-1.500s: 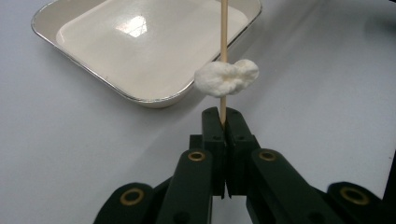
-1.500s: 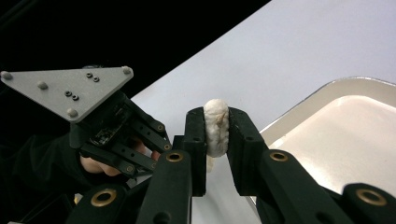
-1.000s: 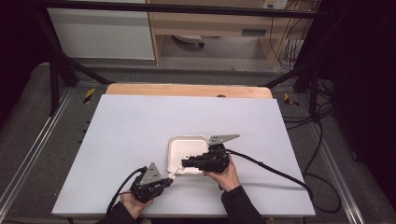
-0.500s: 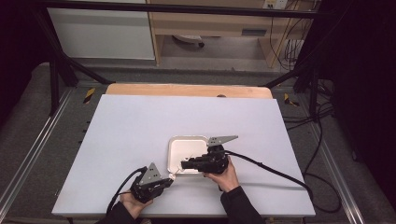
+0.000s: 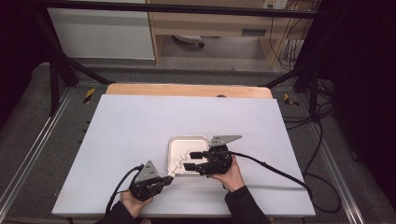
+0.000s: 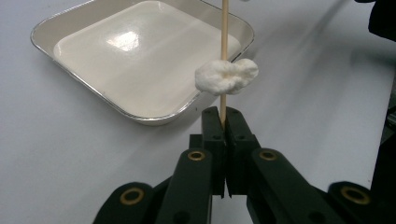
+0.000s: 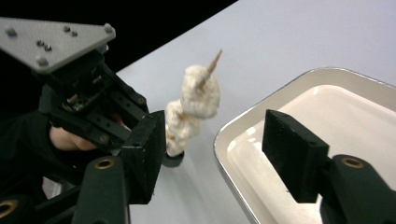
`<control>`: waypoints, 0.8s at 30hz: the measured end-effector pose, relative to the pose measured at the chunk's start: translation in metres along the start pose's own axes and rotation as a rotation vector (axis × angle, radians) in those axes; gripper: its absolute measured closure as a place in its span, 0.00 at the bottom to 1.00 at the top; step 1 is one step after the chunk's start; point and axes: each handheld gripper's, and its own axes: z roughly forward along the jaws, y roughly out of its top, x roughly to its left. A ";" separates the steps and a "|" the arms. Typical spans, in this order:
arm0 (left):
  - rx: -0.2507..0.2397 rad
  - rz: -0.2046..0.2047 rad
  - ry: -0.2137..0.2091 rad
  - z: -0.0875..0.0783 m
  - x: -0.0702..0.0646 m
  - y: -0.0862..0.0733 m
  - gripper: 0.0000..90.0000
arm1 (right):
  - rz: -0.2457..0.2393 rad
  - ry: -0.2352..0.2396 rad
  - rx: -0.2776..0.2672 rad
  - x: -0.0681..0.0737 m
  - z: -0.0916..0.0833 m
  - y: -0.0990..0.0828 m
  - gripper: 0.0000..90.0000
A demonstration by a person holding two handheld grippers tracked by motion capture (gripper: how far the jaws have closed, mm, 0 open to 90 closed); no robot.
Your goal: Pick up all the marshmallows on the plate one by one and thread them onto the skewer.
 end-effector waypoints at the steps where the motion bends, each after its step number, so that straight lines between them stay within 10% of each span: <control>1: 0.000 -0.003 0.001 0.000 0.001 0.000 0.98 | -0.014 -0.013 -0.001 0.000 -0.001 0.000 0.38; 15: -0.012 -0.032 0.007 -0.005 0.005 0.001 0.98 | -0.095 -0.224 -0.010 -0.016 -0.034 -0.016 0.09; 24: 0.000 -0.035 0.010 -0.006 0.006 0.003 0.98 | -0.045 -0.278 0.024 -0.032 -0.055 -0.034 0.03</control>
